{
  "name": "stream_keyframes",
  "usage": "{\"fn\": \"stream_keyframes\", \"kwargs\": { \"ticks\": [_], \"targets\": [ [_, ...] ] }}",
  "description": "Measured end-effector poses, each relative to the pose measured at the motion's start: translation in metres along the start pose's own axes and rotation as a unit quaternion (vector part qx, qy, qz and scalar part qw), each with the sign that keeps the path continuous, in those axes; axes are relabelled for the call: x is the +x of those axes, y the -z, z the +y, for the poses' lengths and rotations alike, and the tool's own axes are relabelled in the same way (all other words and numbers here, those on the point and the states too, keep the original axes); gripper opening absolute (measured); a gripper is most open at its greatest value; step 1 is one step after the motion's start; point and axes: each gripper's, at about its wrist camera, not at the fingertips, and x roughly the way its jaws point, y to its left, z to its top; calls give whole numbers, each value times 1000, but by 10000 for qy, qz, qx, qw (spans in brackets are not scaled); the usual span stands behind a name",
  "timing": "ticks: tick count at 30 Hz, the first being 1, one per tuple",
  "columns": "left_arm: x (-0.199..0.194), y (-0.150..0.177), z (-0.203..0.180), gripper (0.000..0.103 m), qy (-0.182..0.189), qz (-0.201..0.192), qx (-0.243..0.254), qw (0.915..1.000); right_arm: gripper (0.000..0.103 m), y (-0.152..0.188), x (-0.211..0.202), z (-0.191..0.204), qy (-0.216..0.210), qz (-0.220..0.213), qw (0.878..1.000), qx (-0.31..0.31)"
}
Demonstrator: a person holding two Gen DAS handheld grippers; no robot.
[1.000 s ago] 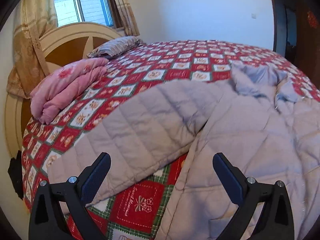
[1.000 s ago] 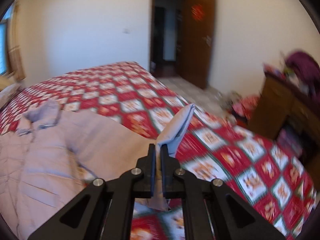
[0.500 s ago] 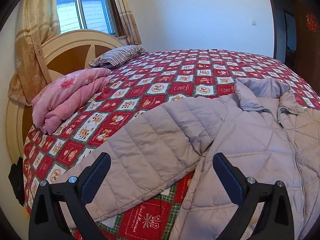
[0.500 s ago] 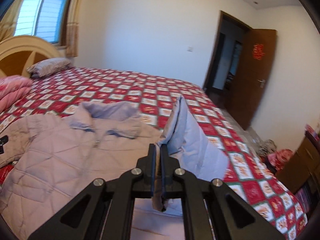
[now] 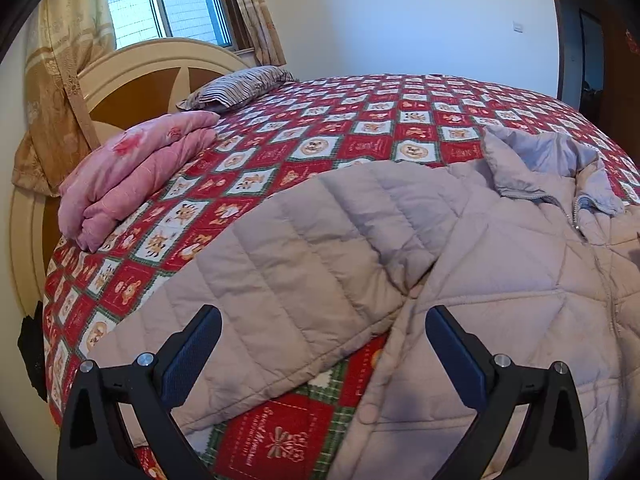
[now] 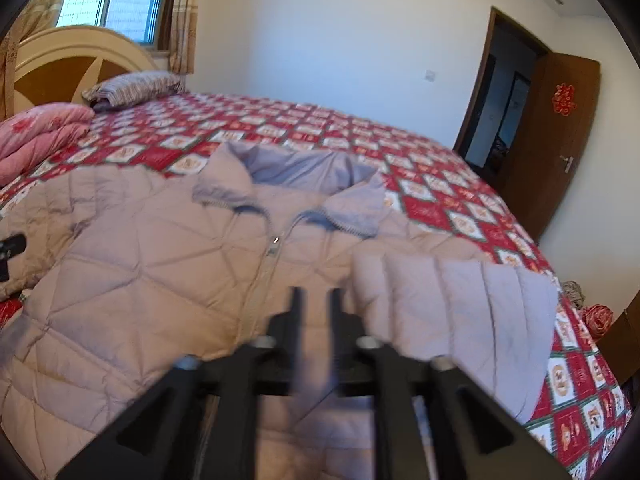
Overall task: Fold large clothes
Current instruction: 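Fold the held sleeve across the jacket body with the right gripper, release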
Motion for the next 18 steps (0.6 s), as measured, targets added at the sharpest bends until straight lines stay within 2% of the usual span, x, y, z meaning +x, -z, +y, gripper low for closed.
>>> {"fn": "stream_keyframes", "kwargs": {
  "ticks": [1, 2, 6, 9, 14, 16, 18],
  "targets": [
    [-2, -1, -4, 102, 25, -5, -6, 10000, 65, 2, -2, 0, -40, 27, 10000, -5],
    [-4, -3, -5, 102, 54, -14, -15, 10000, 73, 4, -8, 1, -46, -5, 10000, -34],
    [-21, -10, -31, 102, 332, -112, 80, 9994, 73, 20, -41, 1, -181, -167, 9993, -279],
    [-36, -13, -63, 102, 540, -199, 294, 9979, 73, 39, -56, -15, -30, -114, 9993, -348],
    [-60, -21, -135, 102, 1238, -232, 629, 9900, 75, 67, -66, -65, 330, 56, 9993, 137],
    [-64, -23, -164, 102, 1402, -247, 786, 9867, 77, 76, -69, -83, 463, 88, 9983, 337],
    [-65, -24, -194, 102, 1656, -153, 889, 9821, 78, 84, -71, -94, 499, 107, 9975, 482]
  ]
}}
